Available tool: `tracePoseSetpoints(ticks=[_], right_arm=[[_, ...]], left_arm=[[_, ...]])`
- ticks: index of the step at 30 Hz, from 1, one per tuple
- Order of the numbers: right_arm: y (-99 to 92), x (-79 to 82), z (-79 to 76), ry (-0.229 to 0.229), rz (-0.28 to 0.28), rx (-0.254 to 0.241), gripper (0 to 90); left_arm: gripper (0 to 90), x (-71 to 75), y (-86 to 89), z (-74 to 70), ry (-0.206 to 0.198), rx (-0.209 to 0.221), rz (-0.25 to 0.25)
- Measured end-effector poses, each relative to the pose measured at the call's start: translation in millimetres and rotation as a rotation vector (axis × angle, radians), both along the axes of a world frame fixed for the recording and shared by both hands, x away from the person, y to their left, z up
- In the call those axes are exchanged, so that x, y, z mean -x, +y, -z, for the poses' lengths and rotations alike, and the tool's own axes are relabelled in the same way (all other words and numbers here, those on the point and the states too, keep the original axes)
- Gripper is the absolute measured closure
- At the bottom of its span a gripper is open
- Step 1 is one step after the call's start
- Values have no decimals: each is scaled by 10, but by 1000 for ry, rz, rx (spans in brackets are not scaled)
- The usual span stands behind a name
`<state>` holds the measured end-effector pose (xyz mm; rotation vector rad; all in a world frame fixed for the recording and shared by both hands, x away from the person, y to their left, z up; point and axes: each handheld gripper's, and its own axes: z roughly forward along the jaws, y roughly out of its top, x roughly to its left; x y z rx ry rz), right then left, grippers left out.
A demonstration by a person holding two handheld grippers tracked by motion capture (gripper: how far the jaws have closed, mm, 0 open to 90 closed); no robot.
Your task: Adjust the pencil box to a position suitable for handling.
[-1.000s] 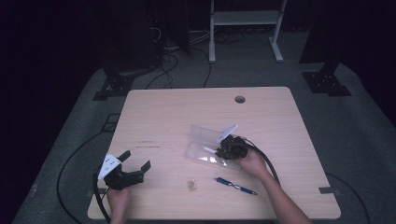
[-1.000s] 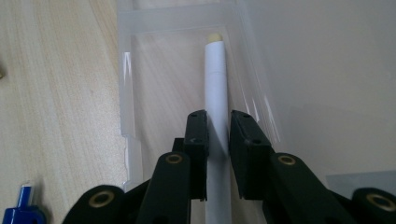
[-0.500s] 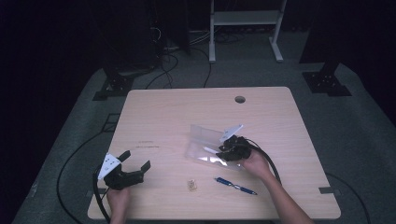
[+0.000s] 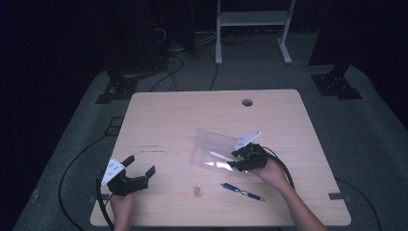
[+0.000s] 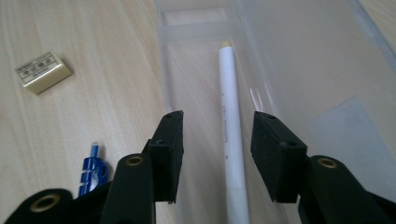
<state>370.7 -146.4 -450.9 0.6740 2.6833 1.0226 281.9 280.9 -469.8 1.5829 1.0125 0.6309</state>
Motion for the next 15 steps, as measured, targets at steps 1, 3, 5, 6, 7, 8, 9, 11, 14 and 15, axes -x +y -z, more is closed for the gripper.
tracePoseSetpoints(ticks=[1,3,5,6,7,8,9,11,14,15], right_arm=[[-7,16,-4,-1,-2,-1,512],[-28,49,-8,10,-4,-3,490],[-64,88,-7,23,-3,-18,481],[-82,109,-5,24,-2,-26,479],[-107,130,-1,23,-5,-30,476],[-121,142,1,26,-5,-33,471],[-139,159,3,29,-4,-36,467],[-175,186,7,35,-6,-40,463],[-220,232,10,44,-6,-47,452],[-235,248,9,41,-7,-47,450]], left_arm=[[11,3,0,0,0,2,1],[11,5,1,-2,-1,2,0],[11,5,2,-1,-1,3,0],[11,5,0,1,0,3,-1],[11,4,-2,1,1,1,-1],[11,2,-4,2,0,-1,0],[11,1,-7,2,0,-1,1],[11,2,-13,2,1,-1,1],[11,2,-12,4,2,-2,0],[11,3,-10,4,2,-1,-1]])
